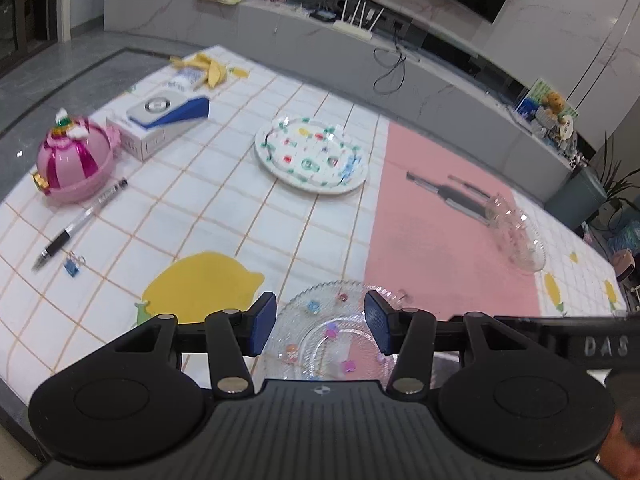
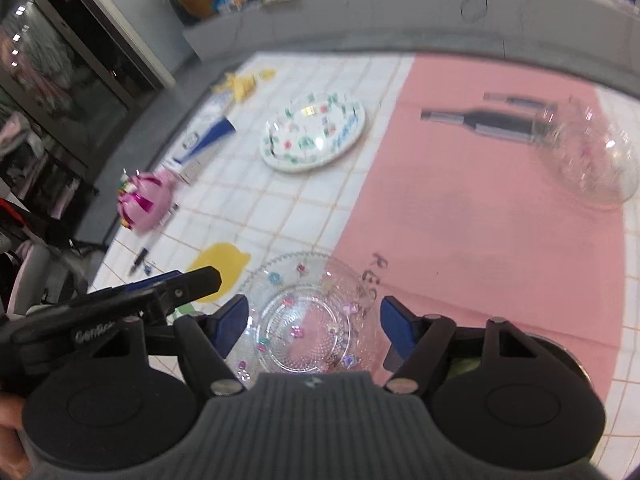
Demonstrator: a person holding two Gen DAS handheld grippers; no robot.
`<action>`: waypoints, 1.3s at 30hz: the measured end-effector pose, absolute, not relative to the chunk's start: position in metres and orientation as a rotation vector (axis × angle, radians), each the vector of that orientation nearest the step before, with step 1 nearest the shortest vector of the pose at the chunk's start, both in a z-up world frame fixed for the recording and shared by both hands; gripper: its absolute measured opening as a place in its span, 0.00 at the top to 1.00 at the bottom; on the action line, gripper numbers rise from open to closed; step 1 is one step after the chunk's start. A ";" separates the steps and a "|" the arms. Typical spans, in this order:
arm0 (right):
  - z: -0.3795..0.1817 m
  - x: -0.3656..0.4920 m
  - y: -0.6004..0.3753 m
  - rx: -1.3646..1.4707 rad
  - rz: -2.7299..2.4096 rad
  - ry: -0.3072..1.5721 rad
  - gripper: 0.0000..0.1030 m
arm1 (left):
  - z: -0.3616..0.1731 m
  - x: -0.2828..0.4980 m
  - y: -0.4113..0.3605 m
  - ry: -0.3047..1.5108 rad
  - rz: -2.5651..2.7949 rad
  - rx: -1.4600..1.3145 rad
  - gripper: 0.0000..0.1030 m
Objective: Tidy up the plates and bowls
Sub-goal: 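Move both grippers to the clear gem-studded glass plate and close on its rim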
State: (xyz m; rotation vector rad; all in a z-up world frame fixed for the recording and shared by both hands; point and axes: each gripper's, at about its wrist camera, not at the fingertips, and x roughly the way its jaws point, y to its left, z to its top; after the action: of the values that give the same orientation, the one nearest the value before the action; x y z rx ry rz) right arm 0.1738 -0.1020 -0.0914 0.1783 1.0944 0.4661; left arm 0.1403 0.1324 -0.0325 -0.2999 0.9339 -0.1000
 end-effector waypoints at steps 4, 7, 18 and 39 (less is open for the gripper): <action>-0.105 0.191 -0.092 0.118 0.437 1.168 0.37 | -0.053 0.144 0.138 0.984 -0.088 -0.312 0.44; -0.113 0.198 -0.089 0.119 0.450 1.190 0.41 | -0.065 0.147 0.142 1.019 -0.085 -0.327 0.47; -0.138 0.222 -0.074 -0.033 0.412 1.329 0.58 | -0.083 0.147 0.148 1.107 -0.072 -0.344 0.53; -0.159 0.223 -0.075 -0.003 0.399 1.432 0.80 | -0.087 0.146 0.145 1.133 -0.075 -0.346 0.82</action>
State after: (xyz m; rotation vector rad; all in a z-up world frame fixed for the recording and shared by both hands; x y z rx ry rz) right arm 0.2232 -0.0751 -0.1586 -0.0027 1.4319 0.3994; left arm 0.1461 0.1448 -0.0871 -0.3455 1.1334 -0.0751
